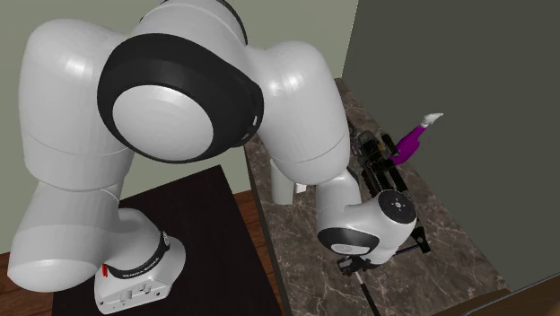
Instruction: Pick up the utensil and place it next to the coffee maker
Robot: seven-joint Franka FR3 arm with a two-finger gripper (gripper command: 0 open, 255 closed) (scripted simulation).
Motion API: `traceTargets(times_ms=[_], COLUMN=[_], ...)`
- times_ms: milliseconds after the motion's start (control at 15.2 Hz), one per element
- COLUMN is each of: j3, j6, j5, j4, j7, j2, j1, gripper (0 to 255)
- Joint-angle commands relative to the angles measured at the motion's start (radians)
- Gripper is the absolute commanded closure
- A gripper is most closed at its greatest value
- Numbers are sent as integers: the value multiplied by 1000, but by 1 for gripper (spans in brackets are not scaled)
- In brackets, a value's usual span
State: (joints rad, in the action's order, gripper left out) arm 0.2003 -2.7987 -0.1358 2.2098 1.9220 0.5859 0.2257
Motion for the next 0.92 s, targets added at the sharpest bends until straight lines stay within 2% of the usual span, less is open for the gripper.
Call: traceTargets(times_ms=[0,264,528,858], j3=[0,0,43,42], j6=[0,0,91,91], j5=[0,0,36,36], j4=[0,0,38,38], j7=[0,0,-26,-27], j2=[0,0,-128,-128], j1=[0,0,-40,-40], gripper=[0,0,0,0])
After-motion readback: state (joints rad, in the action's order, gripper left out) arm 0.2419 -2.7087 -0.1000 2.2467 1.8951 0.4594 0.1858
